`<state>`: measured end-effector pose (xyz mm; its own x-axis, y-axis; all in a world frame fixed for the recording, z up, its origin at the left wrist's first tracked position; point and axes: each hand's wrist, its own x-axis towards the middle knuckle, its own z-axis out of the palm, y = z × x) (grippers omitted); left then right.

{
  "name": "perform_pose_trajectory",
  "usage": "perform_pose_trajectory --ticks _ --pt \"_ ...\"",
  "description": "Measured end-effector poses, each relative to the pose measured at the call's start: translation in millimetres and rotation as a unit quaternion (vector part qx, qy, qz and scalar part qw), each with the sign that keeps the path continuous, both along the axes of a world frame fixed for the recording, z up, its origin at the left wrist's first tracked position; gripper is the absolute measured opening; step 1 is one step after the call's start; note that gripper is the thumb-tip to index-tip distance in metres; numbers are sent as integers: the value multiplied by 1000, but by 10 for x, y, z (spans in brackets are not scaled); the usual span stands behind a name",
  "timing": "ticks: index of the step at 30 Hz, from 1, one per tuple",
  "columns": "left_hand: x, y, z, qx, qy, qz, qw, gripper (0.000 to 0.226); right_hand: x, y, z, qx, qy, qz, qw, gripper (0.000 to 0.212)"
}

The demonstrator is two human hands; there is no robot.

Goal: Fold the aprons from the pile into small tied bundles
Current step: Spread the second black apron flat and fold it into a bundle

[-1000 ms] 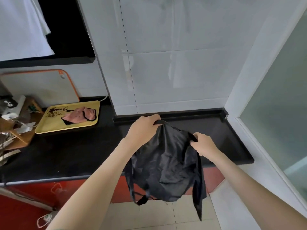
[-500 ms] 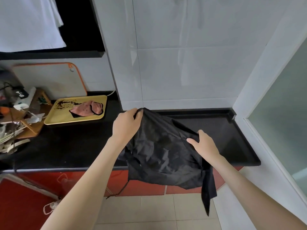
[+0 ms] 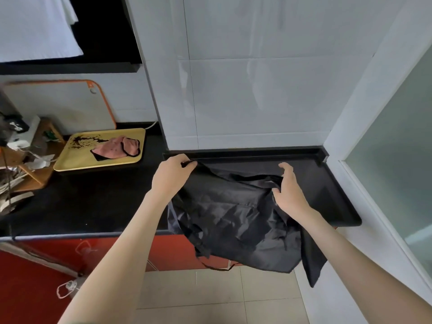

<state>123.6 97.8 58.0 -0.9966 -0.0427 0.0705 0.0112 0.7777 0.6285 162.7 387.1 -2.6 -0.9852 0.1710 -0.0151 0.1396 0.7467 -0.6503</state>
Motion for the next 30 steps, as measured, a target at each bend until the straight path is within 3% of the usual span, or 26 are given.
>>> perform_pose_trajectory --ticks 3,7,10,12,14,17,19,21,23,27,30 --pt "-42 -11 -33 -7 -4 -8 1000 24 15 61 0 -47 -37 32 998 83" --pt "-87 7 -86 -49 0 9 999 26 25 122 18 -62 -25 33 997 92" --pt "-86 39 -135 -80 -7 18 997 29 33 160 48 -49 -29 34 998 67" --pt "-66 74 -140 -65 0 18 998 33 -4 173 61 11 -40 15 999 38" --pt "-40 113 -127 -35 11 22 999 38 -38 191 73 32 -20 -14 999 26" --pt "7 158 -92 20 40 40 998 29 -26 198 146 -14 92 -74 993 19" --pt "19 178 -82 -8 20 1 1000 20 17 179 154 -40 164 -109 980 17" --pt "37 182 -146 -104 -71 -78 989 31 57 180 49 21 103 -77 991 20" --pt "56 154 -284 -160 -118 -91 976 29 85 277 -95 65 15 -51 996 23" --pt "61 129 -319 -213 -36 -44 976 32 28 375 -48 37 8 -73 997 29" --pt "52 154 -234 -214 -6 -61 975 38 -10 389 -85 99 -43 -64 992 28"
